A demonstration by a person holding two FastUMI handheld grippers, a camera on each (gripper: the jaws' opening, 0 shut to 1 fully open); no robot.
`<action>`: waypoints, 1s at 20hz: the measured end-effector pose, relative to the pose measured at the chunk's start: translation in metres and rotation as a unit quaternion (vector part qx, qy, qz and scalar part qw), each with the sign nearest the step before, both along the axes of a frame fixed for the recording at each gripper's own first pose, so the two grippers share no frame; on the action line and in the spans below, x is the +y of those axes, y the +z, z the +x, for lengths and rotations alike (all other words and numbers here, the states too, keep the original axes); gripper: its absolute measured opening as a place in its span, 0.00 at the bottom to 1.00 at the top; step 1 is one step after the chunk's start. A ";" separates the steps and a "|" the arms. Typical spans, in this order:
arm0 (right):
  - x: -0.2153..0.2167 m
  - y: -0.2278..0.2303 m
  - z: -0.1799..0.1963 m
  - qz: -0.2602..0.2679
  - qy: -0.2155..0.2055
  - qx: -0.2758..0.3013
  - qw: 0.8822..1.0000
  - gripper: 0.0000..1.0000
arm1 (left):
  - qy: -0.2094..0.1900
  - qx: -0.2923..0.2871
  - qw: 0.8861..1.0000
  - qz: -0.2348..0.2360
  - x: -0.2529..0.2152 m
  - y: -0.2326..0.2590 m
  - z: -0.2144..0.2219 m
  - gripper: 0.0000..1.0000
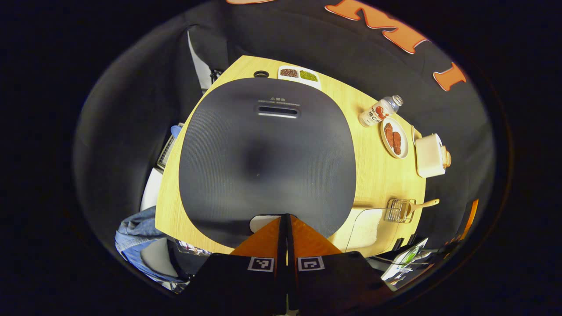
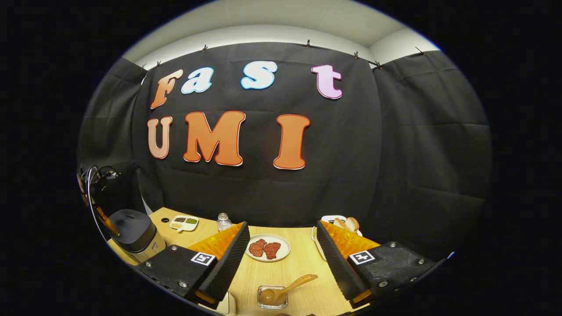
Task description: Close the left gripper, press the button to open the rice cooker; take a wooden spoon from the chopstick holder with the right hand, scoop a spoonful of rice and pour it into the rice cooker, then put the wooden spoon back into the chopstick holder.
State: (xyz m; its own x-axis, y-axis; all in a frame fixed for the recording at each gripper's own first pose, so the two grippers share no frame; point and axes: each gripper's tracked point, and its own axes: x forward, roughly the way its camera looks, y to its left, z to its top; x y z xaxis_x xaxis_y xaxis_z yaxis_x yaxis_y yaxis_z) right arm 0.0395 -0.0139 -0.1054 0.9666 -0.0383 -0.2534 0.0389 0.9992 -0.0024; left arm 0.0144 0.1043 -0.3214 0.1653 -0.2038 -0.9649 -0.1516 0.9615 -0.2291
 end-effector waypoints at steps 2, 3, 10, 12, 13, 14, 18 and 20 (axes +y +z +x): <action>0.002 -0.004 0.001 0.006 0.004 0.005 1.000 0.95 | -0.020 -0.015 1.000 0.007 -0.001 0.004 0.000 0.06; 0.003 -0.005 0.003 0.008 0.006 0.007 1.000 0.95 | -0.019 -0.023 0.999 0.013 -0.001 0.007 0.001 0.06; 0.004 -0.028 0.003 0.005 0.023 0.030 0.999 0.95 | -0.027 -0.154 0.984 0.086 0.006 0.068 0.020 0.06; 0.002 -0.035 0.003 0.008 0.024 0.041 0.999 0.95 | -0.030 -0.200 0.970 0.137 0.016 0.089 0.025 0.06; 0.002 -0.038 0.003 0.012 0.026 0.046 0.999 0.95 | -0.030 -0.228 0.960 0.162 0.021 0.102 0.033 0.06; 0.001 -0.040 0.004 0.014 0.027 0.049 0.998 0.95 | -0.029 -0.261 0.947 0.183 0.023 0.116 0.042 0.06; -0.006 -0.052 0.005 0.021 0.027 0.063 0.997 0.95 | -0.019 -0.348 0.898 0.270 0.037 0.178 0.054 0.06; -0.008 -0.057 0.005 0.027 0.026 0.070 0.997 0.96 | -0.010 -0.375 0.885 0.277 0.028 0.196 0.050 0.05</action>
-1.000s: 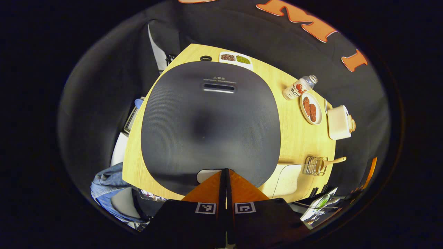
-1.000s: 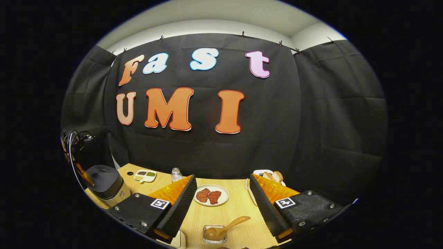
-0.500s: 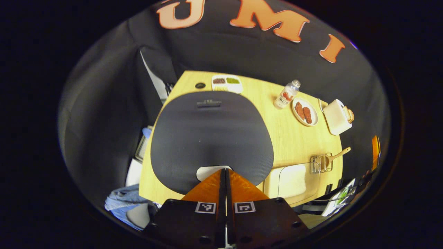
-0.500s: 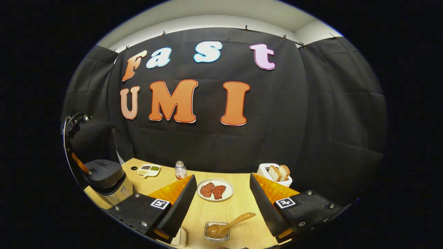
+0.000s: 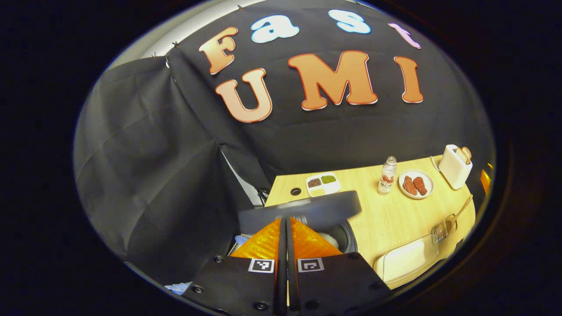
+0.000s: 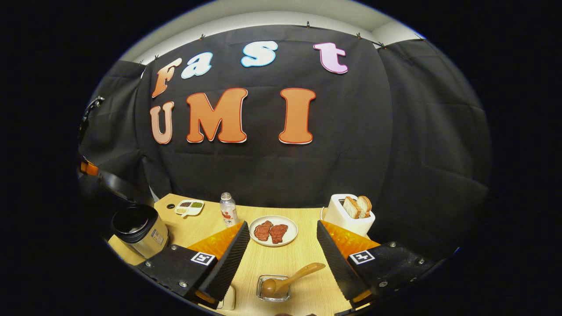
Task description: Close the left gripper, press the button to open the rice cooker; take a wooden spoon from the chopstick holder with the right hand, scoop a spoonful of rice and pour it into the rice cooker, then put the wooden spoon back into the chopstick holder.
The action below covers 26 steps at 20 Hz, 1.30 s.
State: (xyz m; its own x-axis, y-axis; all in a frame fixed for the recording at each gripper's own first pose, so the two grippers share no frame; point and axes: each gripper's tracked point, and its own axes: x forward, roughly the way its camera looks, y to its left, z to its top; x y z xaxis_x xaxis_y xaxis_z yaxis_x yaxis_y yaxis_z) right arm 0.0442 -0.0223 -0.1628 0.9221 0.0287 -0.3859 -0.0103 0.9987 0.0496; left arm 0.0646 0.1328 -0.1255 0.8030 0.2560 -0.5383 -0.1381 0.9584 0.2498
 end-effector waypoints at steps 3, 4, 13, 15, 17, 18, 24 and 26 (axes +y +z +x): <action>-0.004 -0.010 0.001 0.006 0.000 0.010 1.000 0.95 | 0.006 -0.054 0.998 0.007 -0.005 0.023 -0.002 0.06; -0.004 -0.014 0.000 0.007 0.002 0.015 1.000 0.95 | 0.012 -0.070 0.997 0.006 -0.005 0.029 -0.001 0.06; -0.018 -0.061 0.001 0.024 -0.017 0.073 0.997 0.96 | -0.010 -0.184 0.983 0.007 -0.070 0.061 -0.024 0.50; -0.028 -0.076 0.001 0.028 -0.030 0.088 0.995 0.96 | -0.023 -0.189 0.982 0.011 -0.085 0.059 -0.029 0.70; -0.038 -0.093 0.003 0.029 -0.041 0.103 0.993 0.96 | -0.033 -0.193 0.981 0.013 -0.096 0.058 -0.031 0.87; -0.040 -0.104 0.003 0.031 -0.044 0.114 0.992 0.96 | -0.035 -0.195 0.980 0.014 -0.100 0.058 -0.032 0.94; -0.050 -0.171 0.002 0.078 -0.084 0.193 0.975 0.96 | -0.043 -0.207 0.977 0.034 -0.117 0.063 -0.039 0.88; -0.041 -0.188 -0.001 0.124 -0.098 0.220 0.963 0.95 | -0.038 -0.205 0.977 0.042 -0.117 0.062 -0.041 0.88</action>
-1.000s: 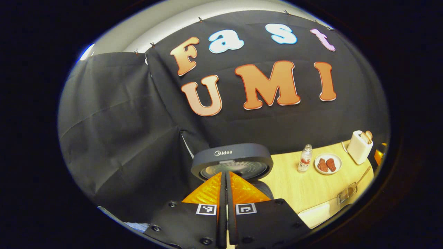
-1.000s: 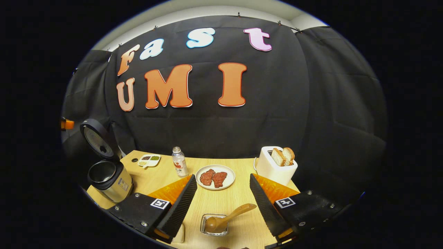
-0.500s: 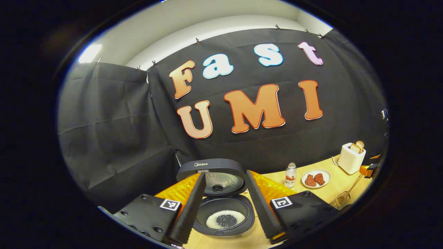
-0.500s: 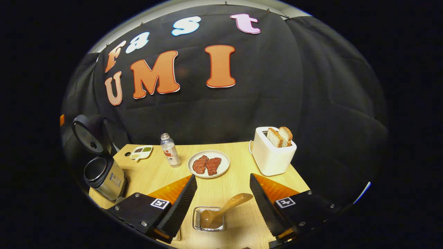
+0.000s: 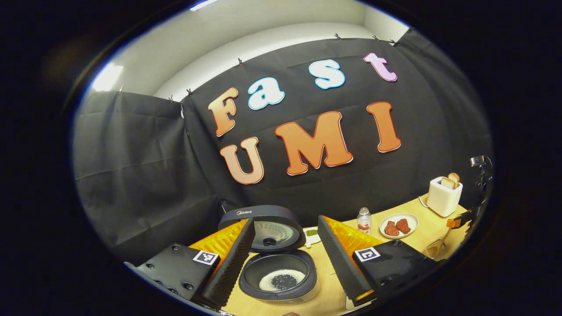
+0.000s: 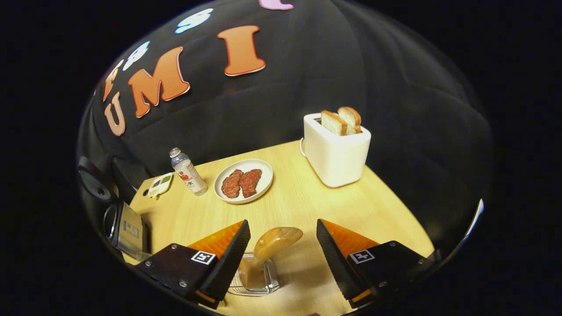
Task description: Close the left gripper, press the button to open the rice cooker; take a wooden spoon from the chopstick holder with the right hand, scoop a spoonful of rice and pour it into the rice cooker, then put the wooden spoon back into the chopstick holder.
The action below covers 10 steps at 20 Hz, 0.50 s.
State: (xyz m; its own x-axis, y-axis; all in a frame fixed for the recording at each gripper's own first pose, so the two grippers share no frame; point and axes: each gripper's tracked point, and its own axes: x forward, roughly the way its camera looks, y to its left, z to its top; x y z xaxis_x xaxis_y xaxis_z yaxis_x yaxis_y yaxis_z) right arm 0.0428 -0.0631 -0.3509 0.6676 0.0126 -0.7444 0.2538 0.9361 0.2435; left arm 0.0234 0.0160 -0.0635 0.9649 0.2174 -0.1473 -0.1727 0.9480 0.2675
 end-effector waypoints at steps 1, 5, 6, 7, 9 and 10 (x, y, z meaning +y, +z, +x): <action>0.003 -0.007 -0.001 0.014 -0.005 0.007 1.000 0.93 | 0.002 0.002 1.000 0.001 0.000 -0.002 -0.001 0.88; 0.021 -0.028 -0.002 0.074 -0.028 0.024 0.997 0.76 | 0.014 0.010 1.000 0.005 0.007 -0.008 -0.008 0.88; 0.025 -0.029 -0.001 0.086 -0.034 0.025 0.995 0.72 | 0.018 0.011 1.000 0.005 0.010 -0.008 -0.009 0.88; 0.030 -0.029 0.000 0.098 -0.038 0.024 0.994 0.62 | 0.020 0.012 1.000 0.005 0.013 -0.009 -0.010 0.88; 0.038 -0.030 -0.001 0.109 -0.041 0.029 0.993 0.40 | 0.025 0.014 1.000 0.006 0.020 -0.010 -0.013 0.88; 0.042 -0.030 -0.004 0.113 -0.039 0.035 0.992 0.38 | 0.028 0.012 1.000 0.007 0.024 -0.010 -0.014 0.88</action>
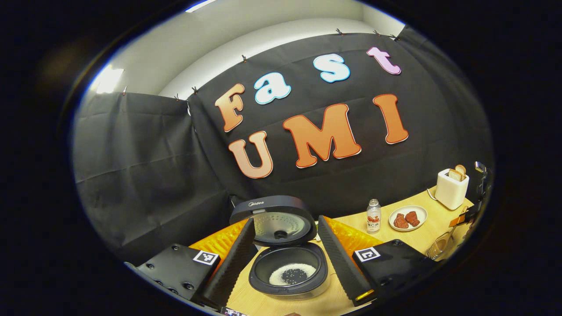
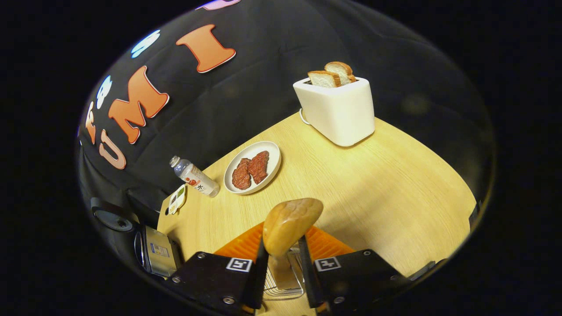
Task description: Close the left gripper, press the button to open the rice cooker; take a wooden spoon from the chopstick holder with the right hand, scoop a spoonful of rice and pour it into the rice cooker, then put the wooden spoon back into the chopstick holder.
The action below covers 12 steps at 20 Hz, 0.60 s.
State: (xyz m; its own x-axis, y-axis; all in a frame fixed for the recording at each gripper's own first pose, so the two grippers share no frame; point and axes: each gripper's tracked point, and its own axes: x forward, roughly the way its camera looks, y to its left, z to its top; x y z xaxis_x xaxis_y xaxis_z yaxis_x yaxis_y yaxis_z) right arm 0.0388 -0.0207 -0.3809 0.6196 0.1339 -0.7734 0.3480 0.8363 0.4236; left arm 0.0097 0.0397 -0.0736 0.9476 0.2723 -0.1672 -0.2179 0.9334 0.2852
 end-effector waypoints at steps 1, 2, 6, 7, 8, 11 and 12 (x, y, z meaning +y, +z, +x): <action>0.000 0.000 -0.001 -0.002 -0.005 0.002 1.000 0.25 | 0.001 -0.001 1.000 0.000 0.003 0.000 -0.001 0.88; 0.001 0.002 -0.004 0.001 -0.008 0.003 1.000 0.22 | 0.002 -0.003 1.000 0.000 0.007 0.000 -0.002 0.88; 0.001 0.016 -0.020 -0.007 -0.020 -0.018 1.000 0.23 | 0.001 -0.005 1.000 -0.008 0.015 -0.005 -0.004 0.88; 0.000 0.022 -0.021 -0.011 -0.023 -0.029 0.999 0.18 | 0.001 -0.005 1.000 -0.011 0.018 -0.007 -0.004 0.88; 0.000 0.031 -0.021 -0.014 -0.025 -0.043 0.999 0.17 | -0.001 -0.006 1.000 -0.014 0.020 -0.008 -0.005 0.91; 0.002 0.063 -0.022 -0.025 -0.024 -0.076 0.997 0.15 | -0.007 -0.017 1.000 -0.024 0.027 -0.006 -0.008 0.88; 0.002 0.074 -0.023 -0.033 -0.025 -0.082 0.996 0.15 | -0.011 -0.020 0.999 -0.031 0.028 -0.005 -0.008 0.88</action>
